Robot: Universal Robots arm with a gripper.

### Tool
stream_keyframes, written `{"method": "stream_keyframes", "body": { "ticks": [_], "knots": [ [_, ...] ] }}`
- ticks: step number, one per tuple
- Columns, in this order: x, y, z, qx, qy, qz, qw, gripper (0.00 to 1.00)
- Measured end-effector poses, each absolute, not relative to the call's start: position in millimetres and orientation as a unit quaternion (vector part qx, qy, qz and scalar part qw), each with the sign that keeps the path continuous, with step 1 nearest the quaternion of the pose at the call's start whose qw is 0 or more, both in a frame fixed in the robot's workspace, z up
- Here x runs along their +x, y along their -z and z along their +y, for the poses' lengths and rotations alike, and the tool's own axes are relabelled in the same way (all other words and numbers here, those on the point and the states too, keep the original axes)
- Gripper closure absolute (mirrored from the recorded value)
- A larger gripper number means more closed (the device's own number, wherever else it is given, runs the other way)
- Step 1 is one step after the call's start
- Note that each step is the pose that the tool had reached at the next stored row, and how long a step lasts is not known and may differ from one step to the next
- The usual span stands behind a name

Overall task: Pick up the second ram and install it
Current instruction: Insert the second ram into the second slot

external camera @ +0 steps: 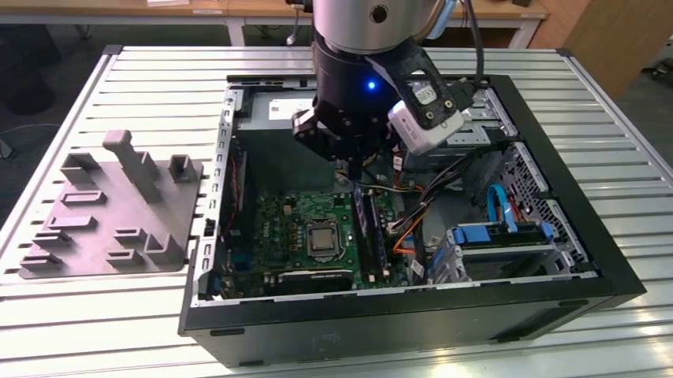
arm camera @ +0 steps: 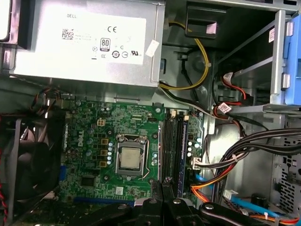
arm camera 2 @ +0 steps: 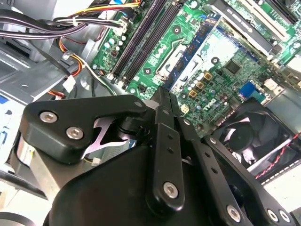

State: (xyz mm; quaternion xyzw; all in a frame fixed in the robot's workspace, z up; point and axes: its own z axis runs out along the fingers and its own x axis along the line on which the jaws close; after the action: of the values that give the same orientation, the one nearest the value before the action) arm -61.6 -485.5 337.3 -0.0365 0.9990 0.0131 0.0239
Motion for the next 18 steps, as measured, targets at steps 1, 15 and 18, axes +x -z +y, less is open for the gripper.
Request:
{"method": "stream_keyframes", "body": {
  "ticks": [1,15,18],
  "knots": [
    [-61.6,-335.6,-485.5,-0.037,-0.013,0.999,0.024,0.89],
    [-58.3,-322.1,-485.5,-0.038,-0.013,0.999,0.024,0.89],
    [-51.3,-319.4,-485.5,-0.037,-0.013,0.999,0.024,0.89]
  ]
}}
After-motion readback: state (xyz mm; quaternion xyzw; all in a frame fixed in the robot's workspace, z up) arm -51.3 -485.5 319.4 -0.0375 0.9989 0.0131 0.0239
